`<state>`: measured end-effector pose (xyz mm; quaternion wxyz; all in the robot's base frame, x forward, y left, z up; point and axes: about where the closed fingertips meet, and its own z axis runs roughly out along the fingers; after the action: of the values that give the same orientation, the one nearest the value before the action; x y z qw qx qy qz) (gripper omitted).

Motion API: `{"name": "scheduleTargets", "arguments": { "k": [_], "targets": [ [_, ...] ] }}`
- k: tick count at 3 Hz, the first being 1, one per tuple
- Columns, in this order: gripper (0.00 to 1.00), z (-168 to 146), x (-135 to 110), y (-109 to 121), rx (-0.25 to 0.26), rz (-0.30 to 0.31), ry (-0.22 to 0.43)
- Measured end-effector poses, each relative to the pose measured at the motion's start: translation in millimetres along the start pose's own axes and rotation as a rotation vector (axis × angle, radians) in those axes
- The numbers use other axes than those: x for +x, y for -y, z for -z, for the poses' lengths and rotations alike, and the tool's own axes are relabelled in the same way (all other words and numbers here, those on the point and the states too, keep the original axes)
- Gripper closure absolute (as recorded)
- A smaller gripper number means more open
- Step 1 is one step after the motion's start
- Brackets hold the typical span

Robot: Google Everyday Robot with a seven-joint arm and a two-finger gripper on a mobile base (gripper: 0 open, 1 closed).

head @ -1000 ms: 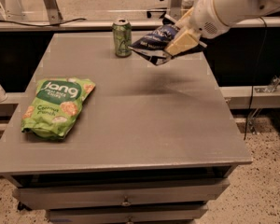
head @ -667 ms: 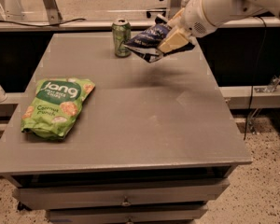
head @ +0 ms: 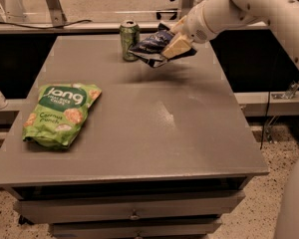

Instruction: Move blue chip bag near green can

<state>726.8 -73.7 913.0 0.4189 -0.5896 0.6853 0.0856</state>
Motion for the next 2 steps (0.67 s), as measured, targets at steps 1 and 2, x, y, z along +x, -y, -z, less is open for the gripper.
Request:
{"name": "scheduleTargets", "arguments": {
  "k": [1,2],
  "targets": [
    [0.85,-21,3,7,-0.015,0.012,0.005],
    [0.62,-34,4,13,-0.023,0.02,0.01]
  ]
}}
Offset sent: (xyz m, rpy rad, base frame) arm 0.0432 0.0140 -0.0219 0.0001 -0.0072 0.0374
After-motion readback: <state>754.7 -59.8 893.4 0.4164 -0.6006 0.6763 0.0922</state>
